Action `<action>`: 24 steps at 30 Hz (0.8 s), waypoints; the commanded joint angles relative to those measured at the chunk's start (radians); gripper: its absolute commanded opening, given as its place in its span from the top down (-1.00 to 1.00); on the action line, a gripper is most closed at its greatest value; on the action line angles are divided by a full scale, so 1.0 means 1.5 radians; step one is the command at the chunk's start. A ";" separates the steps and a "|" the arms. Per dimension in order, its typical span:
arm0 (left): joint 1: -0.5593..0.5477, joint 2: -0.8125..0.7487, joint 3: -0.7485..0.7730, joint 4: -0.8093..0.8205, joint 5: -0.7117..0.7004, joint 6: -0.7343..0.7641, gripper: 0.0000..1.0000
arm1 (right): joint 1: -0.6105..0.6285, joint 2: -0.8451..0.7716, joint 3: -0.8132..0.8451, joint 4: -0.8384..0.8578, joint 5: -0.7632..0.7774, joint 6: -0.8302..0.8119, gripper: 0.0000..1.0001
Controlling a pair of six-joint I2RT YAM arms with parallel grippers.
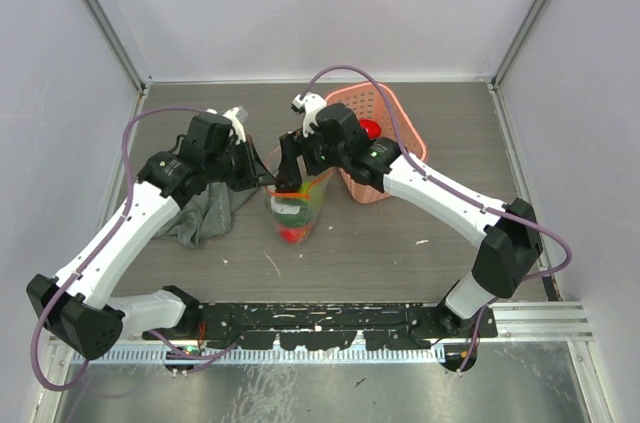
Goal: Place the food in the zip-top bag and seal the zipper
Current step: Place the fake fruit in the zipper food storage bag.
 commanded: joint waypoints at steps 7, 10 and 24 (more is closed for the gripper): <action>-0.002 -0.016 0.001 0.029 0.010 0.005 1.00 | 0.002 -0.044 0.025 0.042 0.007 -0.018 -0.74; -0.002 -0.016 0.002 0.030 0.008 0.006 1.00 | 0.000 -0.064 0.023 0.041 0.001 -0.032 -0.79; -0.002 -0.022 0.005 0.018 -0.006 0.012 1.00 | -0.076 -0.158 0.012 -0.010 0.018 -0.096 -0.81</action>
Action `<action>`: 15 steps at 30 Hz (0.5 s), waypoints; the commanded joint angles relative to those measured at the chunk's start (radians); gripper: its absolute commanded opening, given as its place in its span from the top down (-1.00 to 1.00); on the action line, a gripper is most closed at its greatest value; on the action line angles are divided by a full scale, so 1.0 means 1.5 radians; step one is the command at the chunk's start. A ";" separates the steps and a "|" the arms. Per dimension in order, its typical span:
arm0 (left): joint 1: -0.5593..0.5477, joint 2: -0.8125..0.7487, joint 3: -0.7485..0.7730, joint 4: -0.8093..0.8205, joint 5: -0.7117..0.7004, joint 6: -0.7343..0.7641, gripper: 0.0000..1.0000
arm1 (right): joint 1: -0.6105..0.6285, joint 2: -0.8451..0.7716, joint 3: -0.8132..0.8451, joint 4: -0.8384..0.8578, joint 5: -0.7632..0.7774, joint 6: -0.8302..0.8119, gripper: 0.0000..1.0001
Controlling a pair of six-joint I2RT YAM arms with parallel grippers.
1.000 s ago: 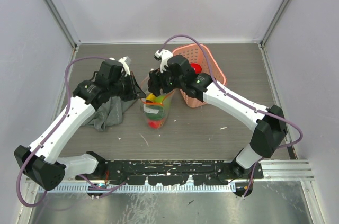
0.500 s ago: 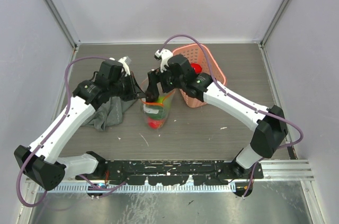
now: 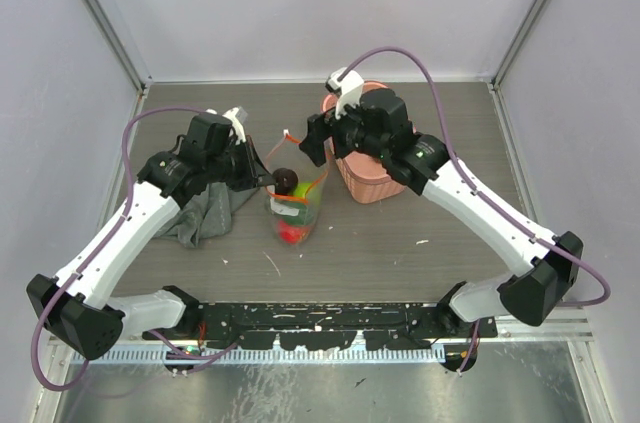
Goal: Place the food in the zip-top bag and seal the zipper
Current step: Place the fake fruit in the zipper food storage bag, then pick up the fake fruit from the bin.
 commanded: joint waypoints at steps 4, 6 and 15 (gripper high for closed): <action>-0.002 -0.025 0.005 0.017 -0.010 0.014 1.00 | -0.075 -0.030 0.012 -0.035 0.068 -0.033 -0.81; -0.002 -0.023 0.005 0.017 -0.012 0.014 1.00 | -0.094 -0.020 0.018 -0.057 0.103 -0.037 -0.81; -0.003 -0.023 0.005 0.015 -0.014 0.018 1.00 | -0.167 0.026 0.004 -0.061 0.170 -0.033 -0.81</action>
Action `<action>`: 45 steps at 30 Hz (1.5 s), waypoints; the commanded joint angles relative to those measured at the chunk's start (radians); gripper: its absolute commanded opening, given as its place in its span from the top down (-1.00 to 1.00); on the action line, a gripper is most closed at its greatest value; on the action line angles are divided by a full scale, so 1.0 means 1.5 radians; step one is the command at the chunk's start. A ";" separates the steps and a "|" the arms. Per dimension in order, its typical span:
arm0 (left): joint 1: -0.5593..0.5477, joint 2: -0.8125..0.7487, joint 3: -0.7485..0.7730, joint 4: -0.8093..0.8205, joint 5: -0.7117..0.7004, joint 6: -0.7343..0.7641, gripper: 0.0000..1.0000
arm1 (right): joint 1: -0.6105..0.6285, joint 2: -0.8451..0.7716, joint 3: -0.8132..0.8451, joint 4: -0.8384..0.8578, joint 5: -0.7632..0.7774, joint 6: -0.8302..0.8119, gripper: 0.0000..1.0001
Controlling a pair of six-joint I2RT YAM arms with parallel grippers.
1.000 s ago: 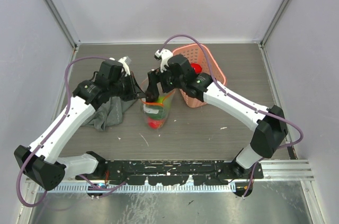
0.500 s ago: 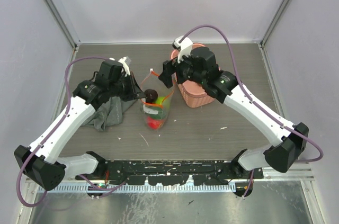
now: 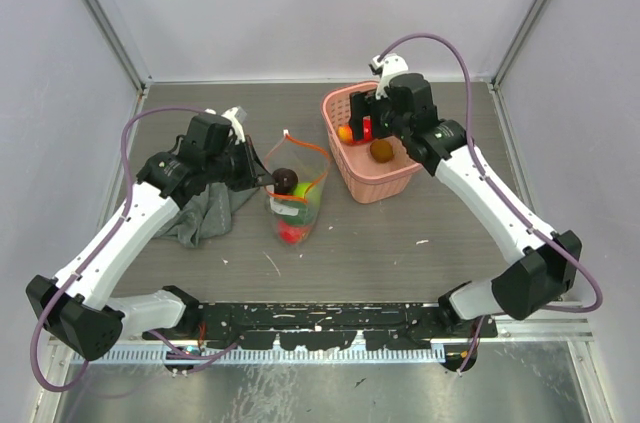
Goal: Place the food in the zip-top bag and seal the zipper
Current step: Pick up the fake fruit from the bin.
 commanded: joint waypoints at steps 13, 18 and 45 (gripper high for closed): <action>-0.002 -0.012 0.007 0.015 -0.011 0.020 1.00 | -0.034 0.140 -0.009 0.022 0.171 -0.022 -0.67; -0.002 -0.008 0.007 0.015 -0.011 0.020 1.00 | -0.035 0.184 -0.014 0.019 0.205 -0.029 -0.56; -0.002 0.000 0.002 0.013 -0.007 0.017 1.00 | -0.034 0.383 0.040 0.043 0.279 -0.069 -0.36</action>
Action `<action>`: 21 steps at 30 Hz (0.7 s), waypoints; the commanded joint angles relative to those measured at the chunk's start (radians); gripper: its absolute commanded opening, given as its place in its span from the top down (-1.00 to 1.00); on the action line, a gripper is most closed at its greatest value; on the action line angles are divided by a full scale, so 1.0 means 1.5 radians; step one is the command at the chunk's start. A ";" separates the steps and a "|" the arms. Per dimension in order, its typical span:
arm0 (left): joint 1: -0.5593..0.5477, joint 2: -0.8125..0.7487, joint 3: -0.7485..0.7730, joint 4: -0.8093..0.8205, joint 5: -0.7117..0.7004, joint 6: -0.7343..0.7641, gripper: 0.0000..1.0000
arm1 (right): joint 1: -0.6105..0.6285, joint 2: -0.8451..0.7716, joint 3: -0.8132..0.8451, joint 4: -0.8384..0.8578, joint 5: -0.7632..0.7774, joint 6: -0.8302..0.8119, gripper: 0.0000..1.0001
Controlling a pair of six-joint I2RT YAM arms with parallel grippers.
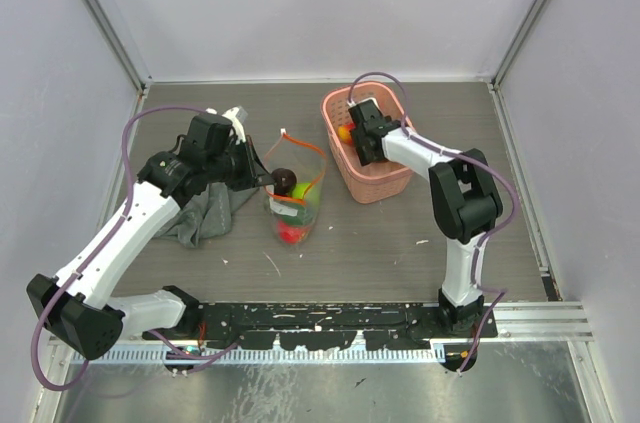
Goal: Place the food in the zip-top bag and seal the zipper
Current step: Pick up the fake fruit from the bin.
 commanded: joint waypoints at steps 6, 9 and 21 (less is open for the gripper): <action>-0.002 -0.002 0.001 0.015 0.000 0.004 1.00 | -0.001 0.024 0.024 0.056 0.009 -0.019 -0.36; -0.002 -0.001 0.000 0.016 0.001 0.004 1.00 | -0.001 0.031 0.021 0.065 0.005 -0.023 -0.36; -0.002 0.000 -0.003 0.018 0.004 0.004 1.00 | -0.001 0.050 0.016 0.077 -0.011 -0.019 -0.38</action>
